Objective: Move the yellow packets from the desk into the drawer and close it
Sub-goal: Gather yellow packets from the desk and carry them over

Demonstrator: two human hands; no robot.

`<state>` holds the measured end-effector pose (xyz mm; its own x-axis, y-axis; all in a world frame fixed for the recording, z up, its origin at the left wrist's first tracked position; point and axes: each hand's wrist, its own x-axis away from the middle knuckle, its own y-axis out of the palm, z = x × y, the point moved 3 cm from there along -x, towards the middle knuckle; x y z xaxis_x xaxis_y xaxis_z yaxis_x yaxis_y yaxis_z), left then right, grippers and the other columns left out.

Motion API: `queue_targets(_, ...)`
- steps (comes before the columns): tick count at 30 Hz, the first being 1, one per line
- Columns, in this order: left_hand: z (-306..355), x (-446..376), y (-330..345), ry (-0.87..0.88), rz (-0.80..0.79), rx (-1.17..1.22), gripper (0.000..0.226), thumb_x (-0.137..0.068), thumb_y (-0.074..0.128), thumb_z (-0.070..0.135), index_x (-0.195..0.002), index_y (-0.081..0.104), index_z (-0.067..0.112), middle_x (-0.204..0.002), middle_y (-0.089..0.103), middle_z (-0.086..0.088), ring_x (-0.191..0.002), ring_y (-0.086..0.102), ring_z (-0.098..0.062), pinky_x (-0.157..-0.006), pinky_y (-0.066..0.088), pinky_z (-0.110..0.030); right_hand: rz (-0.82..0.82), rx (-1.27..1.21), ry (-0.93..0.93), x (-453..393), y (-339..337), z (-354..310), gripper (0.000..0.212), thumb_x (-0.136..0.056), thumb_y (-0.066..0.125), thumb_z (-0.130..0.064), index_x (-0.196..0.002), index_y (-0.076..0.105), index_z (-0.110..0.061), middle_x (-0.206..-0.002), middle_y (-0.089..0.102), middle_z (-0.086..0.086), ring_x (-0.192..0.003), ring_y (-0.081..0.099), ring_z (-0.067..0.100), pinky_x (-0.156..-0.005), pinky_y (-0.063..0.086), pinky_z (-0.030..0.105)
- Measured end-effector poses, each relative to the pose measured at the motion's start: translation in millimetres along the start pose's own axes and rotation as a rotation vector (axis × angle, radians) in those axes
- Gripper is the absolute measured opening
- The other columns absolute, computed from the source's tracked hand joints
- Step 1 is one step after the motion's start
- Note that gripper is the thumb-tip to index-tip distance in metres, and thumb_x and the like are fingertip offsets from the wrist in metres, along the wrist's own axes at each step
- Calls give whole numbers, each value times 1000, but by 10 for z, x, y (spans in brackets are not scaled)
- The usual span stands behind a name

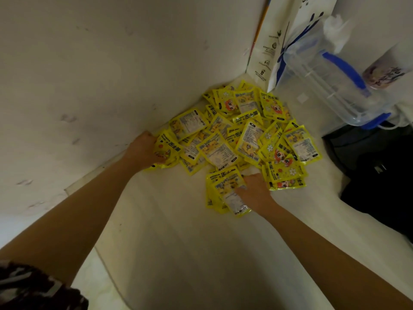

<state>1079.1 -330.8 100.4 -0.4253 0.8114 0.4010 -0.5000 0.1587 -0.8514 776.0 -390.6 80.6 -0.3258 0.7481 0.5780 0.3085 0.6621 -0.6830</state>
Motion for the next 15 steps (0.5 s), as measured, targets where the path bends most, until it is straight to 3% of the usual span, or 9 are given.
queue_targets(2,-12,64,17,-29,19,64,49,-63,87,24,-95,62,-5,-93,44,-13,-95,55,-33,-74,38,-31,68,-173,-92,35,-71,-2,7,-84,64,-5,-87,71,-5,-87,68,11,-88,64,24,-77,55,25)
queue_targets(3,-7,116,18,-59,30,116,48,-64,87,22,-96,62,-5,-95,48,-14,-95,56,-31,-75,40,-33,75,-218,-114,71,-120,-20,11,-83,64,0,-78,68,-9,-76,66,4,-77,61,17,-68,51,14)
queue_targets(4,-36,159,45,-92,35,177,47,-64,86,20,-97,63,-4,-96,55,-15,-94,59,-29,-76,44,-36,57,-260,-118,112,-158,-31,13,-84,63,0,-77,66,-10,-75,64,1,-74,58,14,-65,48,12)
queue_targets(6,-93,258,115,-152,23,318,43,-62,87,22,-96,67,2,-94,66,-10,-87,64,-26,-73,48,-36,-29,-317,-53,156,-162,10,8,-87,62,-8,-81,65,-12,-78,62,3,-76,56,16,-65,47,23)
queue_targets(8,-132,412,174,-211,31,532,39,-61,88,22,-94,70,10,-85,70,-4,-76,66,-18,-69,53,-29,-72,-367,-6,208,-158,69,11,-89,61,-12,-78,61,-12,-73,57,4,-72,55,19,-61,43,25)
queue_targets(11,-106,728,291,-275,59,845,30,-68,83,11,-96,72,12,-79,72,2,-62,69,-8,-53,54,-21,-58,-473,17,292,-157,195,16,-90,59,-11,-99,63,2,-98,65,26,-86,62,32,-70,44,32)
queue_targets(13,-68,933,405,-320,79,985,29,-69,82,8,-95,71,13,-83,73,-1,-60,70,-7,-51,55,-22,-62,-551,18,389,-168,261,15,-91,57,-10,-104,63,-4,-105,66,20,-90,61,25,-73,47,31)
queue_targets(15,-36,1113,531,-360,99,1072,30,-69,81,9,-96,70,13,-91,73,-7,-67,71,-15,-62,59,-30,-70,-650,31,473,-167,347,20,-92,56,-12,-112,62,-12,-109,66,8,-96,62,19,-75,48,28)
